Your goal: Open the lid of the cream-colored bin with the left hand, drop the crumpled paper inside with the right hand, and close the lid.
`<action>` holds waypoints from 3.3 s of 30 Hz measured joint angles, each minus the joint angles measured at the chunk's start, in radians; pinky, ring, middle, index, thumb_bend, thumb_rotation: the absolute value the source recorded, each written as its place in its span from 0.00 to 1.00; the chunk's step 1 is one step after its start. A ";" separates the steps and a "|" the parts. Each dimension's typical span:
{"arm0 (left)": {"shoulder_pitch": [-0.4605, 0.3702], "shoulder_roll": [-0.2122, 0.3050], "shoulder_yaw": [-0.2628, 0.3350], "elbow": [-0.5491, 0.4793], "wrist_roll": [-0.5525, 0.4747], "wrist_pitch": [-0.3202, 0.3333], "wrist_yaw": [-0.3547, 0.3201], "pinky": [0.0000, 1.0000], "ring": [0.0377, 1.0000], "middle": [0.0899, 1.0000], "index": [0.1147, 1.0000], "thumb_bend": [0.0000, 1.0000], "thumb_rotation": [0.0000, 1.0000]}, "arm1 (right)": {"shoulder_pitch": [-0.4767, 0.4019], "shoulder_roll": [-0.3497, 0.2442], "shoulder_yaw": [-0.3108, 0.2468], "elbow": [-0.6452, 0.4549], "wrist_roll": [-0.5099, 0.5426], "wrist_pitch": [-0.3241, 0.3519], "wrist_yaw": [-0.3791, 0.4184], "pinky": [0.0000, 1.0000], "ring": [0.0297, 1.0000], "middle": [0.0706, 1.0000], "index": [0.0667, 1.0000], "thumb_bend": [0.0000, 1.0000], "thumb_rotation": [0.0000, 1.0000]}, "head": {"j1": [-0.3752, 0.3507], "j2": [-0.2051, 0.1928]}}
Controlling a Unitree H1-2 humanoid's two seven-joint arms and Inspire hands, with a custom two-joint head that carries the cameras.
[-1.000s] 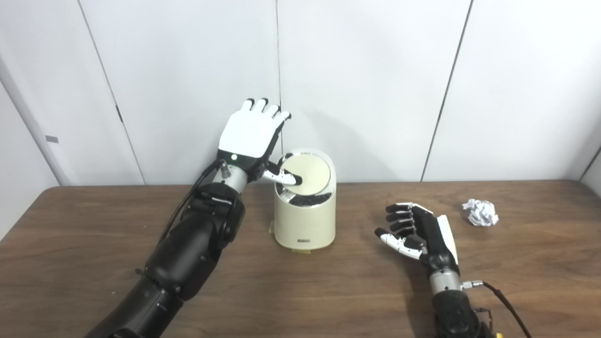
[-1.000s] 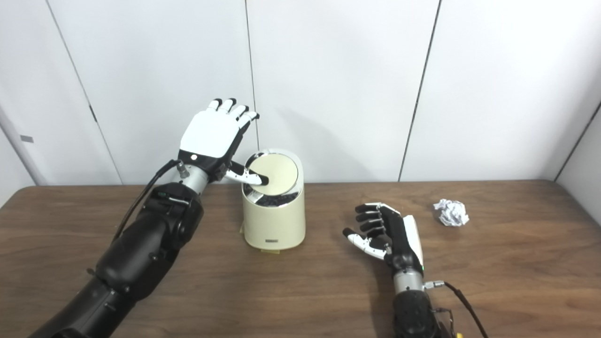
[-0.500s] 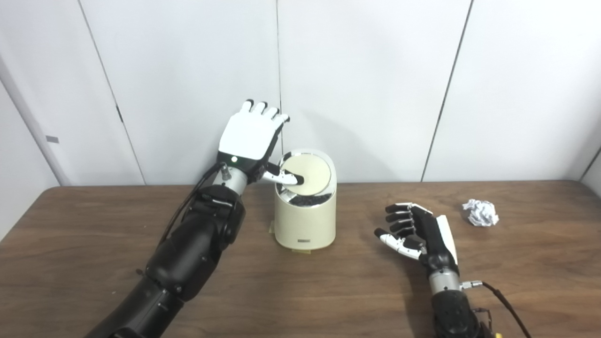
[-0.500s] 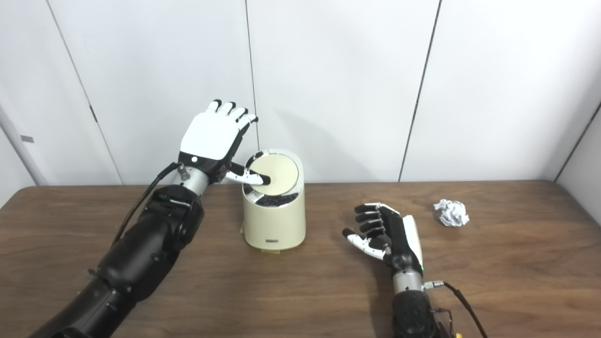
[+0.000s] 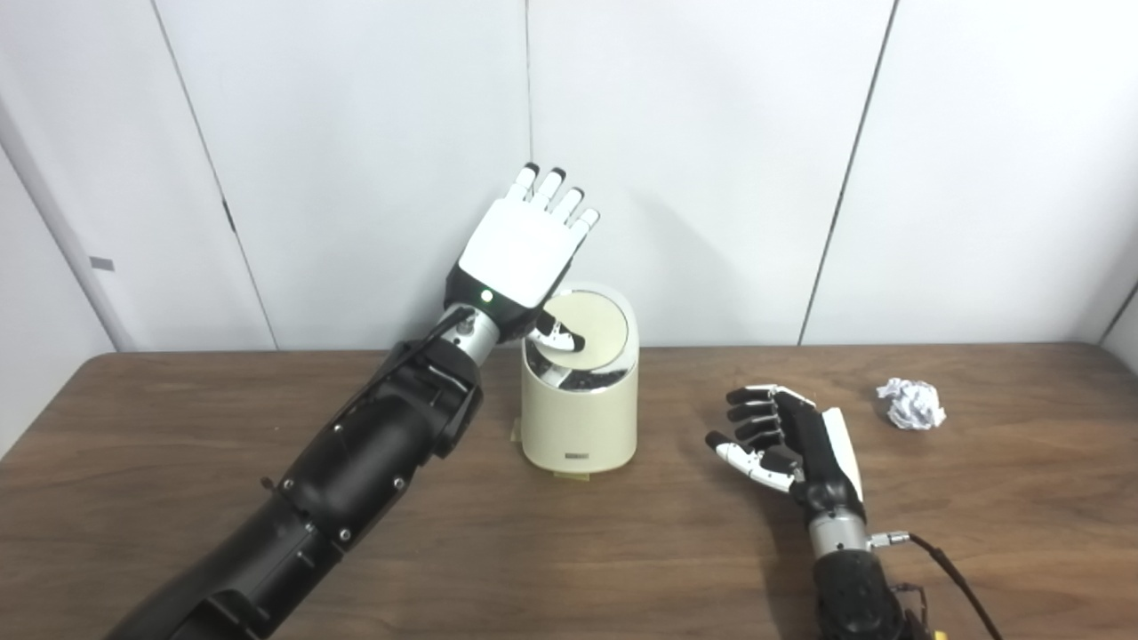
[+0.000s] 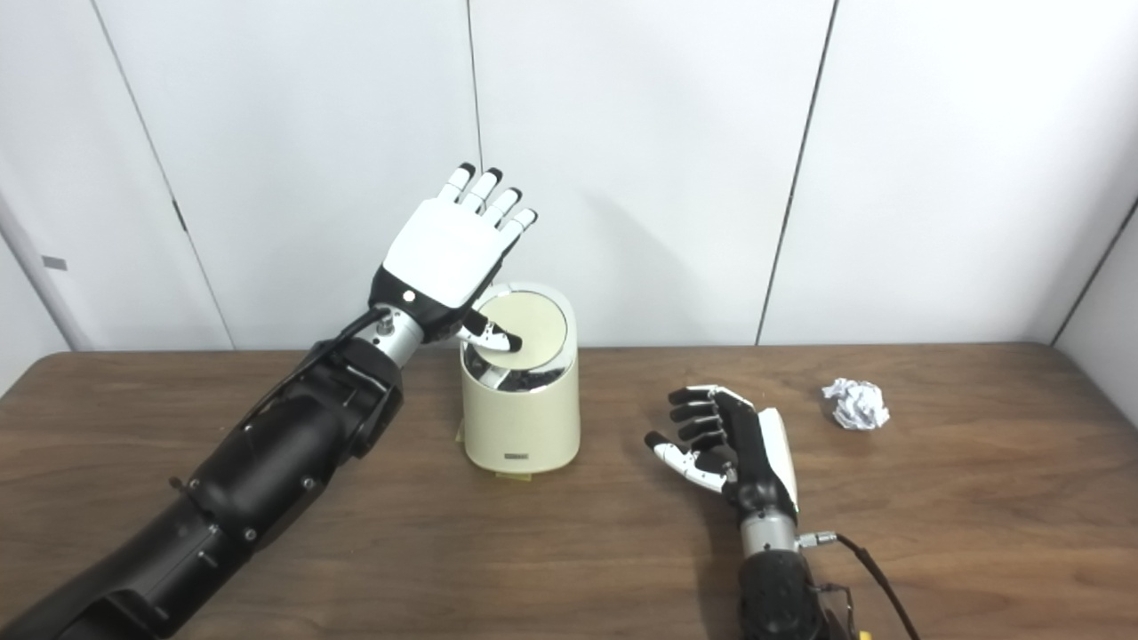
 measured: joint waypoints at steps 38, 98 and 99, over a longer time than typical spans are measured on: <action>0.092 -0.068 0.386 -0.219 -0.357 0.146 -0.081 0.72 0.85 0.88 0.89 0.83 0.97 | -0.003 -0.003 -0.001 0.002 0.000 0.000 0.003 0.48 0.54 0.56 0.59 0.38 0.11 | 0.002 -0.005; 0.560 -0.082 0.546 -0.061 -0.775 -0.350 0.273 0.62 0.74 0.74 0.72 0.37 0.61 | -0.336 -0.593 0.304 0.097 -0.536 0.377 0.615 0.61 0.83 0.89 0.79 1.00 0.19 | -0.086 -0.009; 0.560 -0.082 0.545 -0.061 -0.775 -0.351 0.273 0.62 0.74 0.74 0.72 0.37 0.61 | -0.338 -0.594 0.303 0.109 -0.530 0.373 0.615 0.61 0.82 0.89 0.79 1.00 0.19 | -0.086 -0.008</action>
